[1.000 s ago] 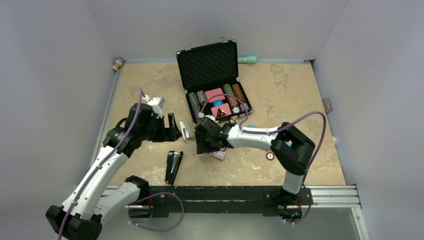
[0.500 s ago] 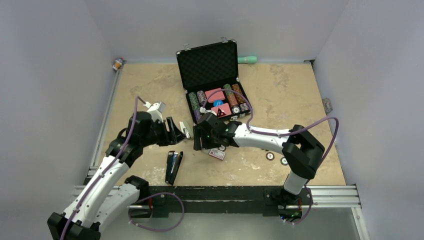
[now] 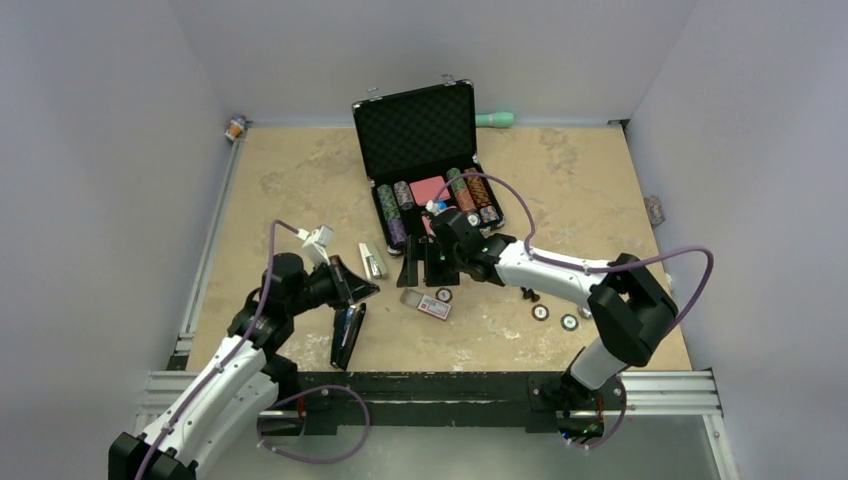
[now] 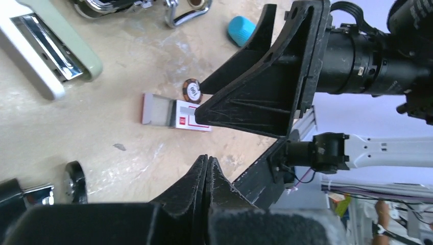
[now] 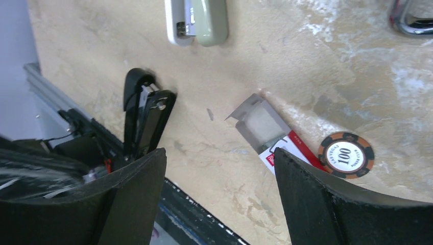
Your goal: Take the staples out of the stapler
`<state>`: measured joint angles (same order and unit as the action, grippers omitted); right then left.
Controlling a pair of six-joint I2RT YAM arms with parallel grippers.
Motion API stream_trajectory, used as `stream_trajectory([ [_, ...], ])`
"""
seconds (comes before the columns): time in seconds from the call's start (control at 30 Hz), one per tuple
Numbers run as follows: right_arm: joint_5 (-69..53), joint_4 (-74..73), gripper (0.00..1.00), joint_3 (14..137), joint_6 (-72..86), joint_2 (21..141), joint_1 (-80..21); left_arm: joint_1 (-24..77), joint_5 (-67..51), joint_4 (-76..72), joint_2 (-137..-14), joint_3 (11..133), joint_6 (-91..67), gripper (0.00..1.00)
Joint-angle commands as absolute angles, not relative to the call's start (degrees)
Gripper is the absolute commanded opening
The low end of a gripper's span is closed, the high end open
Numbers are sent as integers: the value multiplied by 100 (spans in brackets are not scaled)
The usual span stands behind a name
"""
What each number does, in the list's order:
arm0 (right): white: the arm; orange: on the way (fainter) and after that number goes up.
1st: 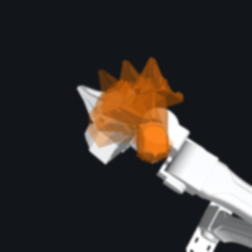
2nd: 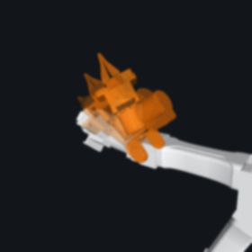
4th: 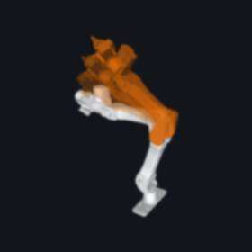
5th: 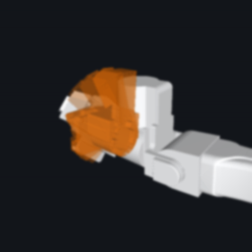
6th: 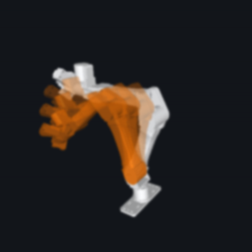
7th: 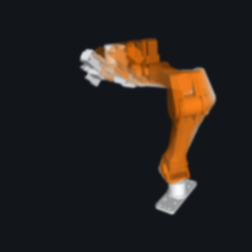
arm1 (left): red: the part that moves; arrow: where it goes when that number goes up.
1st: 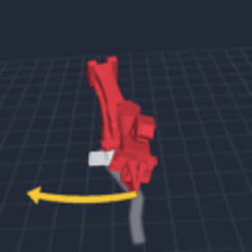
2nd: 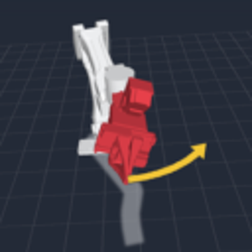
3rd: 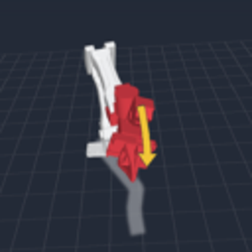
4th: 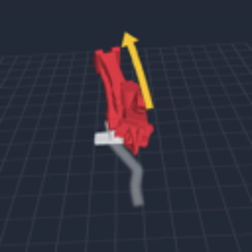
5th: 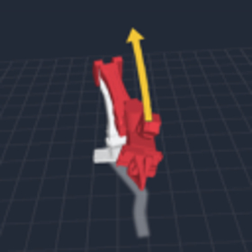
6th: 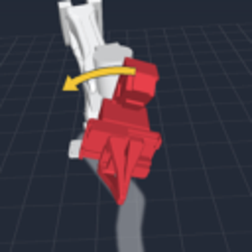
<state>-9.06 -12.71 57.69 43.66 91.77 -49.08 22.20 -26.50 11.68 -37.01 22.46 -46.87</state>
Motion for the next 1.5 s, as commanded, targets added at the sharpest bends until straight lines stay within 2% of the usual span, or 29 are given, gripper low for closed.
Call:
stream_trajectory([
  [0.0, -1812, -768, 81, 5638, 4290, 8902, -4828, 2197, -3186, -775, -3443, 1482, -5603, 0],
  [0.07, -2033, -660, 97, 5556, 4377, 8851, -4789, 2196, -3218, -1293, -3376, 1119, -5894, 0],
  [0.1, -2117, -610, 99, 5514, 4419, 8819, -4764, 2197, -3225, -1477, -3344, 977, -5998, 0],
  [0.47, -2857, -52, 99, 5220, 4600, 8699, -4654, 2192, -3043, -2537, -4021, 416, -6380, 0],
  [0.6, -3313, 538, 99, 5011, 4798, 8675, -4636, 2201, -3107, -3285, -4688, 333, -6548, 0],
  [1.17, -3176, 635, 99, 4973, 4719, 9047, -4640, 2537, -3454, -6586, -7684, 479, -7172, 0],
  [1.33, -3140, 659, 99, 4968, 4677, 9245, -4641, 2570, -3579, -7948, -8723, 410, -7410, 0],
  [1.47, -3077, 664, 99, 4949, 4659, 9323, -4640, 2695, -3561, -8145, -9077, 539, -7444, 0],
])
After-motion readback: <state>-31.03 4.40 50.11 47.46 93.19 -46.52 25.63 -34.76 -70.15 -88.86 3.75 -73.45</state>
